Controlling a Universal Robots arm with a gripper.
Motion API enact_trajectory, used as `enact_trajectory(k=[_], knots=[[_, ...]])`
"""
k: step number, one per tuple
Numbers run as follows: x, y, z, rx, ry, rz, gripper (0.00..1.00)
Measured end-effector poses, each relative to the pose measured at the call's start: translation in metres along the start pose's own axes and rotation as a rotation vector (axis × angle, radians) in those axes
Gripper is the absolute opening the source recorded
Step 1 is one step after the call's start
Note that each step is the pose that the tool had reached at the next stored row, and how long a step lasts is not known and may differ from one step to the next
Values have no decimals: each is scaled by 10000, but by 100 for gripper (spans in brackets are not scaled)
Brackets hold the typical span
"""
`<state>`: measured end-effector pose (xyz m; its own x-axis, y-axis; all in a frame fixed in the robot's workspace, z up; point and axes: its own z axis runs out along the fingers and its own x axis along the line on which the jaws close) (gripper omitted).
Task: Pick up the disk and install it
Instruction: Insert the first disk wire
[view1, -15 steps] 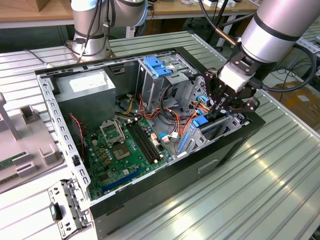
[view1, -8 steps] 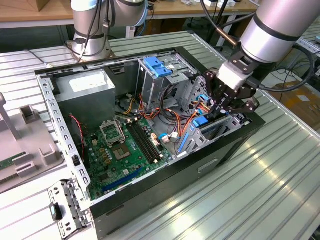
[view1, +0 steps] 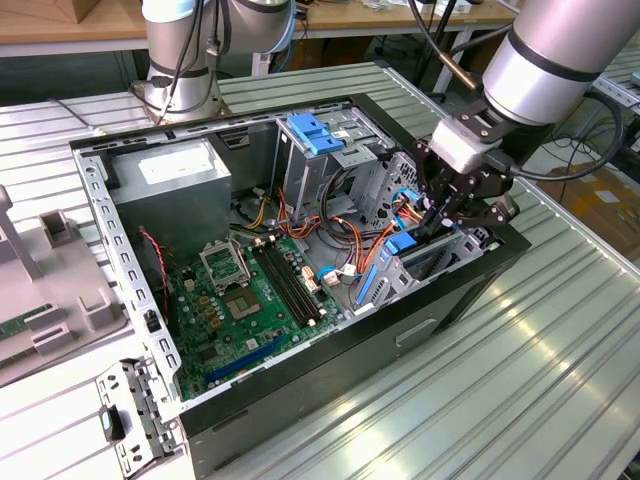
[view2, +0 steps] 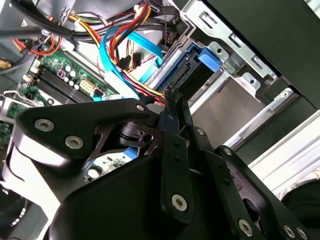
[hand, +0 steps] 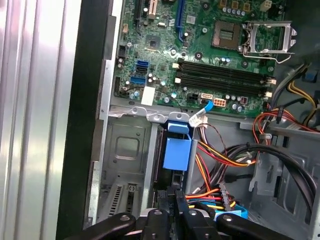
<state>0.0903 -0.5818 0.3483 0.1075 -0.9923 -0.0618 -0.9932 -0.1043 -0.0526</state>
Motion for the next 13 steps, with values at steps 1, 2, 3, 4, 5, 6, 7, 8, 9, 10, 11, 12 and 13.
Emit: enact_trajectory(k=[1, 2, 3, 4, 5, 6, 7, 8, 9, 10, 11, 12, 13], knots=[[0, 0, 0, 8, 7, 132, 17], [0, 0, 1, 19, 16, 297, 17], [-2, -1, 2, 23, 20, 384, 17], [-7, -2, 3, 28, 25, 459, 17], [-10, -3, 4, 32, 27, 505, 17], [-20, -8, 8, 37, 31, 594, 17], [-26, -11, 10, 39, 34, 635, 17], [-32, -15, 12, 41, 36, 672, 17], [-40, -23, 14, 44, 38, 714, 17], [-47, -30, 16, 46, 39, 745, 17], [-60, -49, 18, 49, 42, 783, 17], [-69, -61, 21, 50, 42, 801, 17], [-77, -73, 22, 51, 43, 817, 17]])
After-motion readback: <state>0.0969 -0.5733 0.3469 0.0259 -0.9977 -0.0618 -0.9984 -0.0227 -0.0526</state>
